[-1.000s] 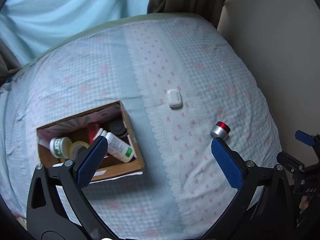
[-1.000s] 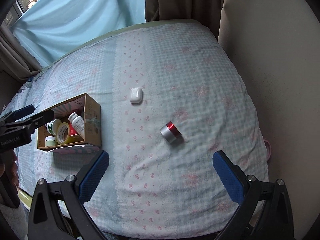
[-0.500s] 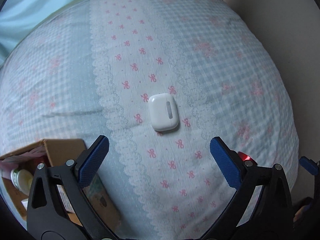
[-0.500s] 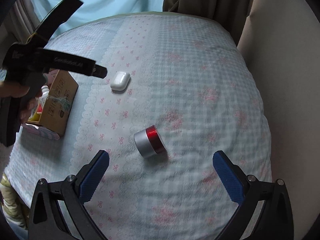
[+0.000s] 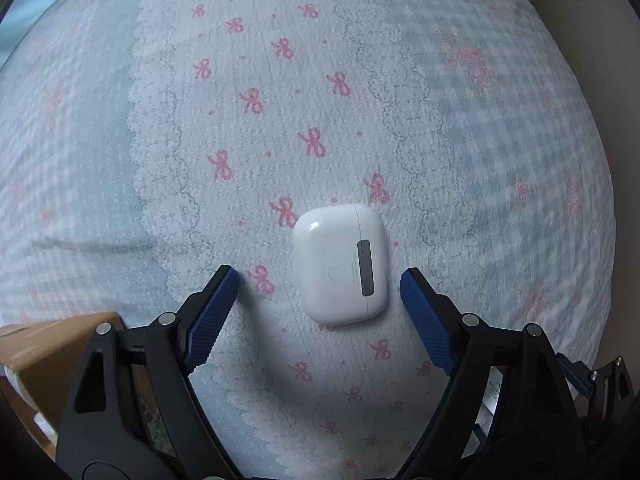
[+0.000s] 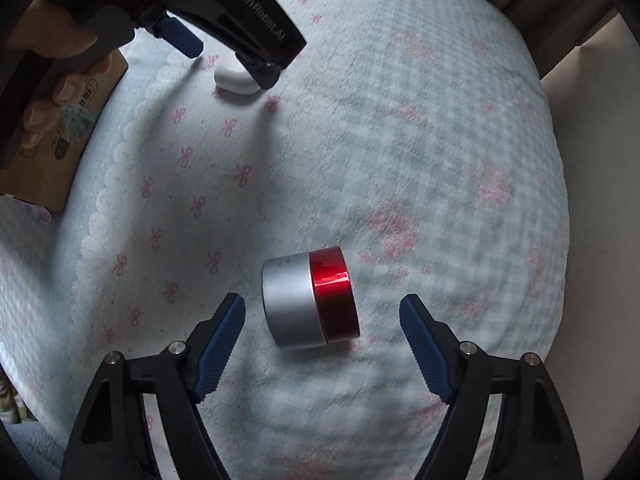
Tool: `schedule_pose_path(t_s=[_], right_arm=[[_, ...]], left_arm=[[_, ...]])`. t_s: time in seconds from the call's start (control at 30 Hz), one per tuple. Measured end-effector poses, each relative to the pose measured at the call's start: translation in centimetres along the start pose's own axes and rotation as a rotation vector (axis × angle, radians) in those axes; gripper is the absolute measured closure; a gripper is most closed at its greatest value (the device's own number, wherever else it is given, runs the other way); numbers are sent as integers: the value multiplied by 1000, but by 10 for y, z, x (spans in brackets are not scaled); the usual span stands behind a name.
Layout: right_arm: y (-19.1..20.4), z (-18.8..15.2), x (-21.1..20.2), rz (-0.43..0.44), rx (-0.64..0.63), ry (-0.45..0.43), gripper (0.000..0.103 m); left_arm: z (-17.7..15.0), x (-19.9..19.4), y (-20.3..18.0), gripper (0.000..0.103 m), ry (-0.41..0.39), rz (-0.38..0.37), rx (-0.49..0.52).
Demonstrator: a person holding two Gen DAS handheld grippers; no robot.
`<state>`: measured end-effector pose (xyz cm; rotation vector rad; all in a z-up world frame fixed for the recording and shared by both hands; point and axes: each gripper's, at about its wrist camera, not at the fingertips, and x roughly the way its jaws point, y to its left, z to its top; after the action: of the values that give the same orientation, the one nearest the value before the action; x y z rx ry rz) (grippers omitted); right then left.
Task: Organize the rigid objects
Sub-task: 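Grasp the white earbud case with the left gripper while the right grasps the red-capped tin, then carry the earbud case and red-capped tin into the cardboard box and release both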
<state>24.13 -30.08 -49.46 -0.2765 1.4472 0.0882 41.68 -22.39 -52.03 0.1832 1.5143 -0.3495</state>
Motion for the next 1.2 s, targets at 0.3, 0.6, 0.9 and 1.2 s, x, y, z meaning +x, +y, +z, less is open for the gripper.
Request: schedule_pose_path(t_s=[0.3, 0.6, 0.9, 1.2], right_arm=[[2, 3, 27, 9, -42, 109, 62], [3, 11, 28, 11, -51, 116, 63], [-7, 20, 10, 14, -14, 102, 63], [-26, 20, -38, 31, 55, 46, 63]], left_arm=[[14, 17, -14, 42, 22, 40, -2], [18, 4, -4, 62, 4, 25, -17], [-5, -27, 3, 62, -49, 22, -13], [-23, -106, 4, 62, -127, -9, -8]])
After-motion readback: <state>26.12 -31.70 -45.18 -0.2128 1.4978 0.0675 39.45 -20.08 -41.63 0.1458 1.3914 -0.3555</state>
